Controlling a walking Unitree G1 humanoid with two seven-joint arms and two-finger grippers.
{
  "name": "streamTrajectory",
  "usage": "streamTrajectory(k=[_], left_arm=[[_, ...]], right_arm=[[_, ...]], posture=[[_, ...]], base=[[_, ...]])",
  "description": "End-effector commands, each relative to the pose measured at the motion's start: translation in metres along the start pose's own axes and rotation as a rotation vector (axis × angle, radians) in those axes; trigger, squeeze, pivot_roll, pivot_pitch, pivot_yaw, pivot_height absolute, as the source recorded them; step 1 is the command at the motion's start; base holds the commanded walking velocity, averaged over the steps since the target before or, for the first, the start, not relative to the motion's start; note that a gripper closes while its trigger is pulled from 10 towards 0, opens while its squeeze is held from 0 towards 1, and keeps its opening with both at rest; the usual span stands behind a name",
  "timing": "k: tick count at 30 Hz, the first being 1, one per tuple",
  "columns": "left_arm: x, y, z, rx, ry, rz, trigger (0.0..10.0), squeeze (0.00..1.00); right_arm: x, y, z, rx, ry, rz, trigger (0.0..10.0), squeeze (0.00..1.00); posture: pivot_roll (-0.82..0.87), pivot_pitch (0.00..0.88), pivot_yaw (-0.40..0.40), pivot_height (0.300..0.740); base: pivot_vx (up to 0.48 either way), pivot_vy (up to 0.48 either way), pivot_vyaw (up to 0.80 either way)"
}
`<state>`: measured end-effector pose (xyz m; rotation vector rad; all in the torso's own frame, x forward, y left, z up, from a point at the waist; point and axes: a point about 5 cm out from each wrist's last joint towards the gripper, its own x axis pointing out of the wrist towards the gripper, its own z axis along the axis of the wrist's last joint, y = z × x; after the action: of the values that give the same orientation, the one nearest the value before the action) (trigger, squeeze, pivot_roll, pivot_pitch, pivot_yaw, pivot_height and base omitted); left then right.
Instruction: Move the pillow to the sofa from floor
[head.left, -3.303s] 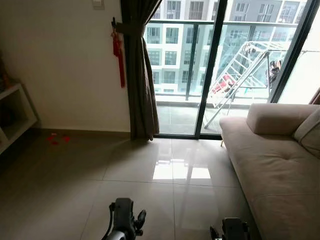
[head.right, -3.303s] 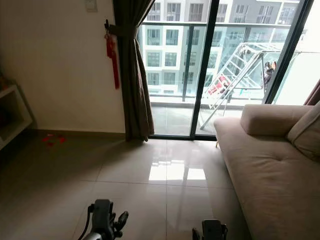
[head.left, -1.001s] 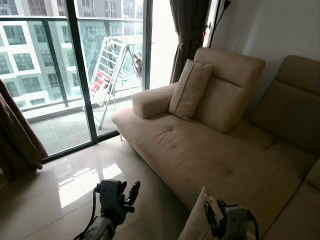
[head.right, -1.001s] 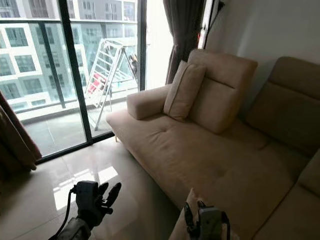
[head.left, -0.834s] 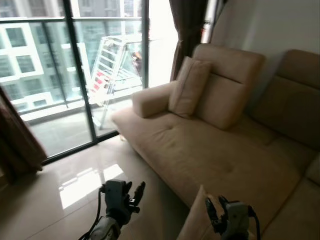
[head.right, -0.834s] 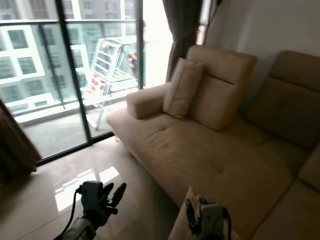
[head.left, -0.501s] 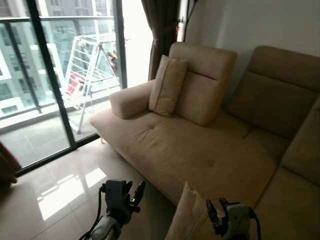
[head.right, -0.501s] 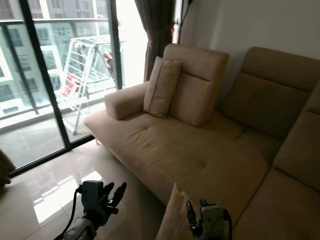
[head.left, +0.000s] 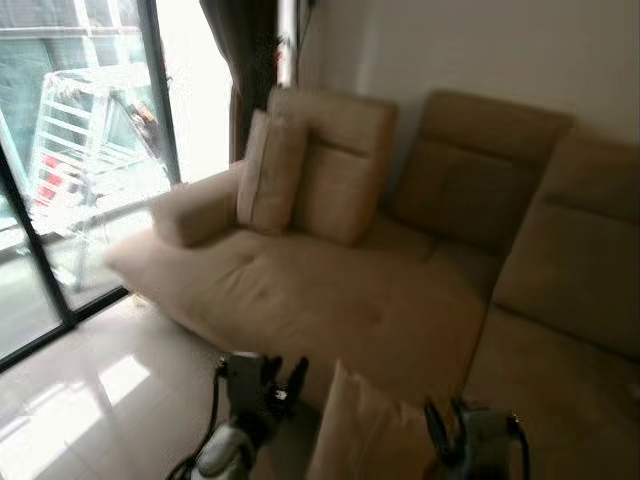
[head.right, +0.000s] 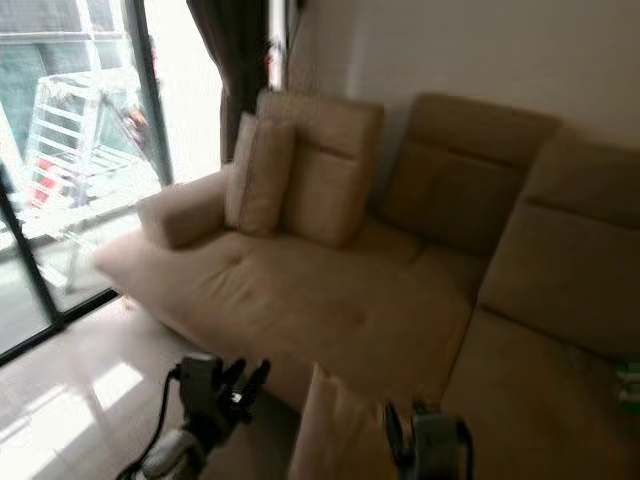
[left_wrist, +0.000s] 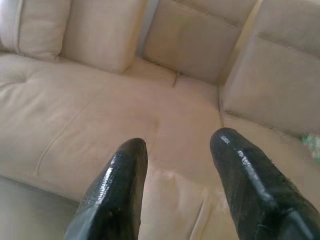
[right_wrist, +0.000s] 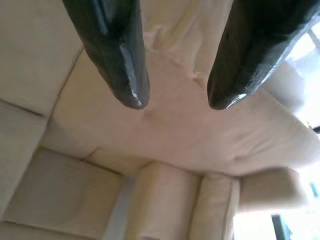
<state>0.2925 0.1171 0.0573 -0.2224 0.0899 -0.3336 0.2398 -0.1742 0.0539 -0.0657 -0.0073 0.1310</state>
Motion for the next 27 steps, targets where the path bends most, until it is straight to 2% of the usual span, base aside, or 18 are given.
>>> streamTrajectory(k=[1,10,27], left_arm=[[0.0038,-0.0081,0.0018,-0.023,-0.013,-0.022,10.0,0.00],[0.0053,-0.0086,0.0000,-0.023,0.006,-0.023,10.0,0.00],[0.0032,-0.0027,0.0043,-0.027,-0.011,-0.038,10.0,0.00]], right_arm=[[-0.0040,-0.0071,-0.0055,-0.009,0.030,-0.020,10.0,0.00],[-0.0015,-0.0071,-0.0041,-0.007,0.019,-0.017,10.0,0.00],[0.0005,-0.0060,0.0026,-0.035,-0.031,-0.036,10.0,0.00]], posture=[[-0.01,0.000,-0.002,0.740],[-0.01,0.000,-0.002,0.740],[-0.01,0.000,-0.001,0.740]], base=[[0.000,0.311,-0.80],[0.000,0.063,-0.77],[0.000,0.000,0.00]])
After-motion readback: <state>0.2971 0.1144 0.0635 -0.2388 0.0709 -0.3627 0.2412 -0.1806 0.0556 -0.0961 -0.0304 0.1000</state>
